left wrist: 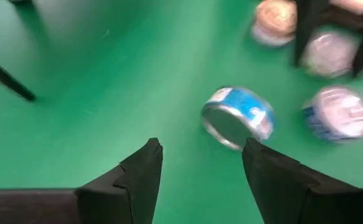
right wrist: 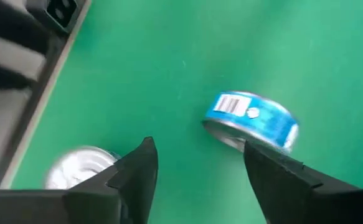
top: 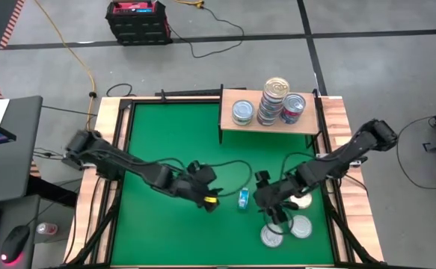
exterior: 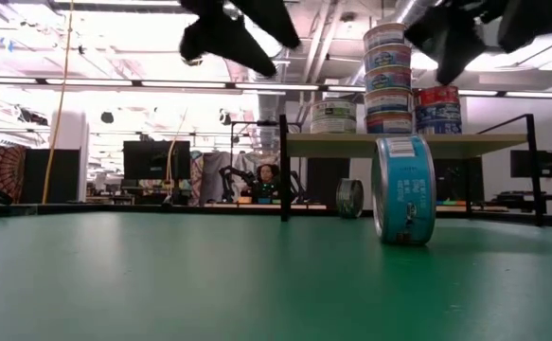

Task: Stack canned seafood by type on shelf
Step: Stack the light blue tuna can on top of the colored tuna cans

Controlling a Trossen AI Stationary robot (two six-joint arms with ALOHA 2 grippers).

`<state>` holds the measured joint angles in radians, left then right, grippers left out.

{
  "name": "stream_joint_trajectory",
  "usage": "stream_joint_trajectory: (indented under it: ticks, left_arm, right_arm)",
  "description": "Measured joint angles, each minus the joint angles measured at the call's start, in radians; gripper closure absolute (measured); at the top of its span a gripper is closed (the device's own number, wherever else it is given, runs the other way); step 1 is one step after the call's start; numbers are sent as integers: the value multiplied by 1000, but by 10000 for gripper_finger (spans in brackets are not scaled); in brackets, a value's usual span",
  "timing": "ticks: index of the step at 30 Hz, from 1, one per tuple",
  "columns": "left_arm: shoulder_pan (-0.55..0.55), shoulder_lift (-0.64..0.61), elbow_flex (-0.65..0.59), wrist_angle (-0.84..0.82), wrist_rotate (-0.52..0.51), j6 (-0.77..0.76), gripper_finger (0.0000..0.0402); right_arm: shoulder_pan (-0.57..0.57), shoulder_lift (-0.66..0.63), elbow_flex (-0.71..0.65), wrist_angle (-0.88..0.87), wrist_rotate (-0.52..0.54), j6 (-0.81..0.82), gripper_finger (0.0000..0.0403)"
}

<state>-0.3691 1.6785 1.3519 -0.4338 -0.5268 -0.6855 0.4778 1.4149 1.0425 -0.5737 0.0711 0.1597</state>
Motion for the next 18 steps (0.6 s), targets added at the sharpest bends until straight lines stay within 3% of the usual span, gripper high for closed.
stream_joint_trajectory:
  ticks: [8, 18]
  left_arm:
    - [0, -328, -294, 155, 19, -28, 196]
    - [0, -566, -373, 152, -2, -44, 196]
  right_arm:
    - [-82, 152, 151, -80, -58, -305, 88]
    - [-138, 319, 317, -193, -102, -603, 79]
